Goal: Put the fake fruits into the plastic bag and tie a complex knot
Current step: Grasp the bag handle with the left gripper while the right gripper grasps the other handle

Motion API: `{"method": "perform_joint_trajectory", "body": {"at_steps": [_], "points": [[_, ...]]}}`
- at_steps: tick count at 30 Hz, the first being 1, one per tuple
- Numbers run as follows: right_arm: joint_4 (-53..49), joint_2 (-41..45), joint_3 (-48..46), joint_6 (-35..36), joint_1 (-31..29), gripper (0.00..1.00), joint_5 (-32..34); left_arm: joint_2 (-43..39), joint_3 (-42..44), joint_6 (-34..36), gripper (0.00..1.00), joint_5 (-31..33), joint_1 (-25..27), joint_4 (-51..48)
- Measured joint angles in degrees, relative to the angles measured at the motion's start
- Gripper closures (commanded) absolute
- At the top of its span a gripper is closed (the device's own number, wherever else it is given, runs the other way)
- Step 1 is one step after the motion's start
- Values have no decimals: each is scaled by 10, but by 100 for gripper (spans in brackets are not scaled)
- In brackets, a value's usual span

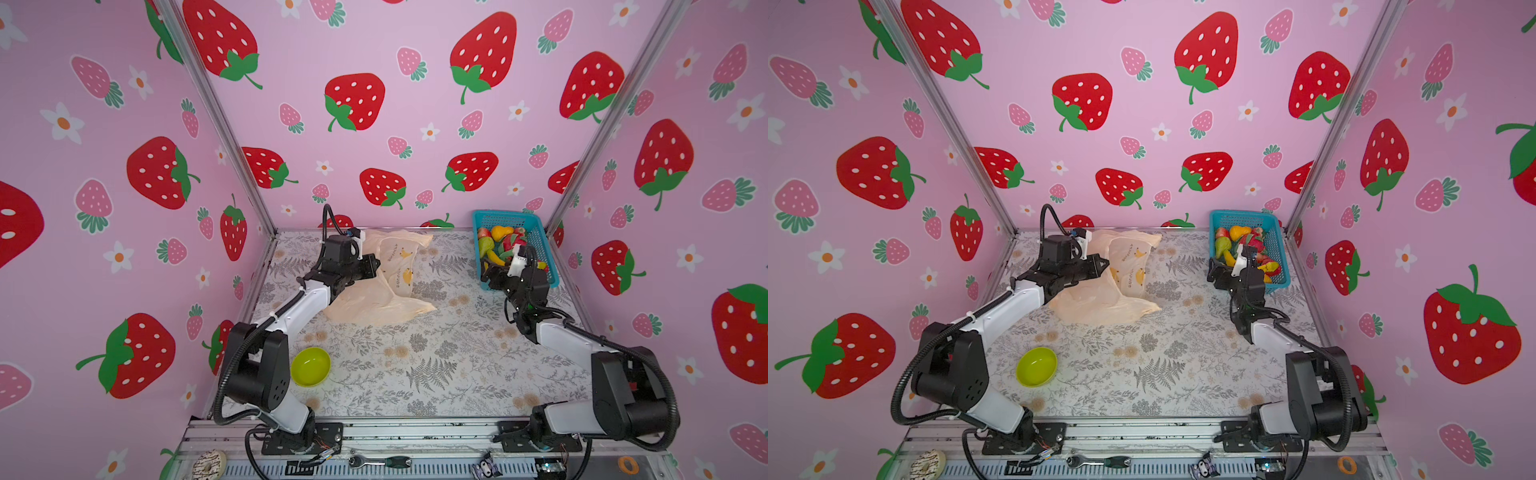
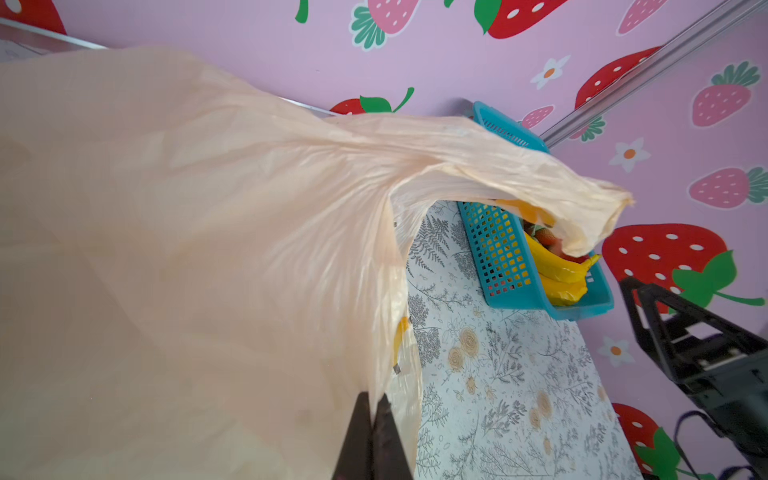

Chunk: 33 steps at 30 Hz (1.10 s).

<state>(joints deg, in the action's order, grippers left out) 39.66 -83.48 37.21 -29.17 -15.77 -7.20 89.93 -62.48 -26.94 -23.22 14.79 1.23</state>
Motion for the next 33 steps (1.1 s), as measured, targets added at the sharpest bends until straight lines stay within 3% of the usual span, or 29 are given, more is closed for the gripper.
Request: {"method": "perform_joint_trajectory", "body": {"at_steps": [9,16,22,29,33], "points": [[91,-139,11,-76,-105,3,-133,-5,38,-99,100,-59,-3,68],[152,-217,13,-140,-160,7,-156,-5,39,-127,100,-68,-3,85],[165,-252,64,-168,-183,16,-149,-5,39,-139,100,-73,-3,95],[166,-321,147,-196,-194,47,-134,-5,39,-150,100,-79,-3,105],[154,-342,184,-204,-195,86,-117,-6,48,-150,100,-79,-3,108]]}}
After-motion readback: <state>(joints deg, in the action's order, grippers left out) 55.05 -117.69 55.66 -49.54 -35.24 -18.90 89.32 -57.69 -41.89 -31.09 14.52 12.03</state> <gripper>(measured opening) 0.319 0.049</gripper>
